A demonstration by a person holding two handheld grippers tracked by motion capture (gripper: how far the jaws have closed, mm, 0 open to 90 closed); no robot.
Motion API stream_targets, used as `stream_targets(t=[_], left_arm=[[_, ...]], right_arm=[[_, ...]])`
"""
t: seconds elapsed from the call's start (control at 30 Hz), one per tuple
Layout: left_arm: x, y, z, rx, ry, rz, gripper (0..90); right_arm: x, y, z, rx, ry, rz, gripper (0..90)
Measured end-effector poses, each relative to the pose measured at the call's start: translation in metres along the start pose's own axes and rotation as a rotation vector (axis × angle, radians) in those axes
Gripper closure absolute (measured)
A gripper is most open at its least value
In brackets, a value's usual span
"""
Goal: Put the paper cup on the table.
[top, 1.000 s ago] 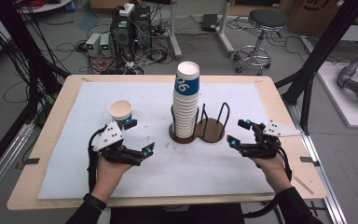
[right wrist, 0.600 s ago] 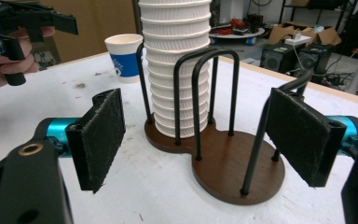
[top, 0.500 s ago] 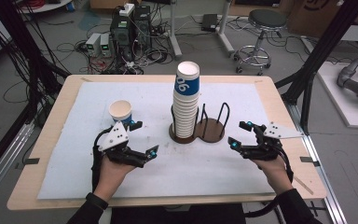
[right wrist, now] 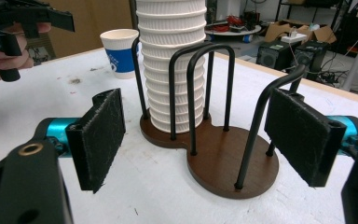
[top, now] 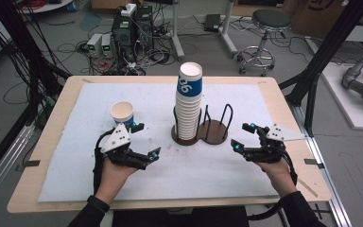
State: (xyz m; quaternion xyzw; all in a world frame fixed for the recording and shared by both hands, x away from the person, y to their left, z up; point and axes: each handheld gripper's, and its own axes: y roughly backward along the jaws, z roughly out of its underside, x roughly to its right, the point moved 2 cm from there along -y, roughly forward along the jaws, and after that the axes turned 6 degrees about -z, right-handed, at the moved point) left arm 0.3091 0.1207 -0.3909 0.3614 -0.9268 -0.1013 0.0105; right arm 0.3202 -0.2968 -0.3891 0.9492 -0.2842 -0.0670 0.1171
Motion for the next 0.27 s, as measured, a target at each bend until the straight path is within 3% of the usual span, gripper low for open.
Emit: stream_targets(t=[0.1,0.27], left_arm=[[-0.0031,0.0001,0.0022,0.005,0.044,-0.003,2.0],[-0.0055,-0.0009,0.0052,-0.011,0.05,-0.012,2.0]], right_arm=[[0.0003,-0.0003,0.0002,-0.002,0.001,-0.001,20.7],[0.0024,-0.0014,0.001,-0.012,0.012,0.008,20.7]])
